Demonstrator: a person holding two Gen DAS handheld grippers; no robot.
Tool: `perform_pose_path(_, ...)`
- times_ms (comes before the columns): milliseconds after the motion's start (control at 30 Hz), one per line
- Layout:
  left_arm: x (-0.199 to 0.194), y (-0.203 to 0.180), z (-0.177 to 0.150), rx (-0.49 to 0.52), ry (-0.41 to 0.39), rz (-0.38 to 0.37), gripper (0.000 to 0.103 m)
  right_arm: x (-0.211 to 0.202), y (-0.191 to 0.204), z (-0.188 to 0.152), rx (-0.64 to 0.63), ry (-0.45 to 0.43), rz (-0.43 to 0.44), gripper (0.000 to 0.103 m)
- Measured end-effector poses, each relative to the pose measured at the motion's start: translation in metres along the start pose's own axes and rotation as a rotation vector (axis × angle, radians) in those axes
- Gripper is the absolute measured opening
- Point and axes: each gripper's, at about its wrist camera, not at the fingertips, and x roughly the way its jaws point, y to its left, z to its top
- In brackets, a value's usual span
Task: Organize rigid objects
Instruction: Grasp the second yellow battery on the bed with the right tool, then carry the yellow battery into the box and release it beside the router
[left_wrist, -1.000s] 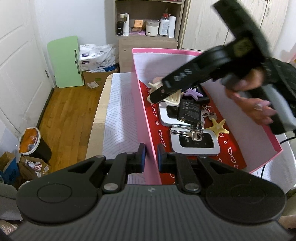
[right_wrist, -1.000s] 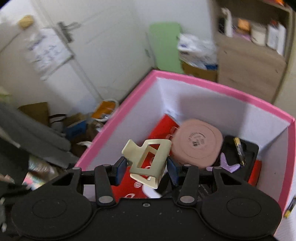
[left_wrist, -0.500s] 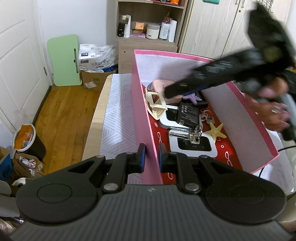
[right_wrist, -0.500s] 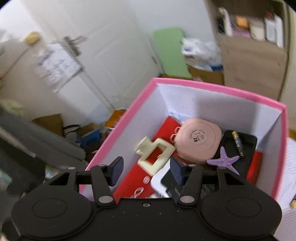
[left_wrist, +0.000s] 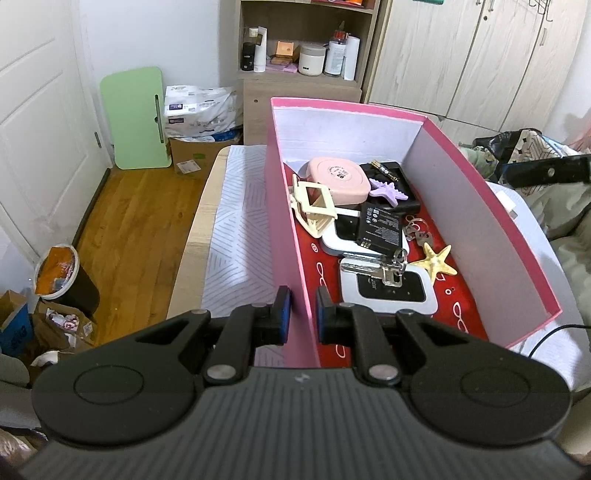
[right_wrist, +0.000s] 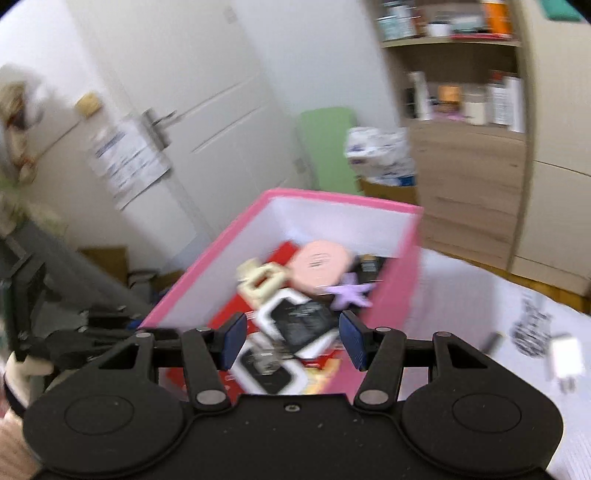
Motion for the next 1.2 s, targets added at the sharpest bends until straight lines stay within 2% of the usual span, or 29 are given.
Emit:
perform_pose_path(167, -0.001, 0.0, 0.0, -0.001, 0.005, 0.002, 0.013, -0.011, -0.041, -0.012, 0.078, -0.048, -0.073, 0.06)
perform_pose_path(267, -0.001, 0.0, 0.0, -0.005, 0.003, 0.004, 0.013, -0.005, -0.064, -0.023, 0.105, -0.041, -0.116, 0.052)
perform_pose_path(333, -0.001, -0.001, 0.0, -0.005, 0.003, 0.007, 0.013, 0.006, -0.078, -0.029, 0.119, -0.014, -0.145, 0.043)
perform_pose_path(400, 0.0, -0.001, 0.0, -0.006, 0.005, 0.008, 0.013, 0.017, -0.087, -0.033, 0.131, 0.001, -0.176, 0.04)
perform_pose_path(600, 0.0, -0.002, 0.002, -0.009, 0.012, 0.008, 0.013, 0.042, -0.108, -0.034, 0.092, -0.006, -0.332, 0.038)
perform_pose_path(667, 0.0, -0.001, 0.002, -0.009, 0.014, 0.005, 0.013, 0.05, -0.113, -0.033, 0.089, -0.004, -0.339, 0.031)
perform_pose_path(700, 0.001, 0.0, 0.002, -0.013, 0.014, 0.003, 0.013, 0.054, -0.116, -0.033, 0.085, 0.003, -0.348, 0.024)
perform_pose_path(933, 0.001, 0.001, 0.002, -0.015, 0.015, 0.001, 0.013, 0.077, -0.118, -0.037, 0.061, 0.034, -0.412, 0.023)
perform_pose_path(1033, 0.001, 0.001, 0.002, -0.016, 0.014, 0.0, 0.013, 0.079, -0.12, -0.036, 0.068, 0.021, -0.423, 0.022)
perform_pose_path(1067, 0.001, 0.001, 0.002, -0.019, 0.015, -0.003, 0.013, 0.078, -0.121, -0.035, 0.079, 0.019, -0.421, 0.02)
perform_pose_path(1100, 0.001, 0.001, 0.002, -0.02, 0.016, -0.005, 0.013, 0.077, -0.122, -0.035, 0.088, 0.023, -0.428, 0.012)
perform_pose_path(1200, 0.001, 0.002, 0.002, -0.034, 0.019, -0.018, 0.013, 0.071, -0.13, -0.035, 0.156, 0.02, -0.392, 0.012)
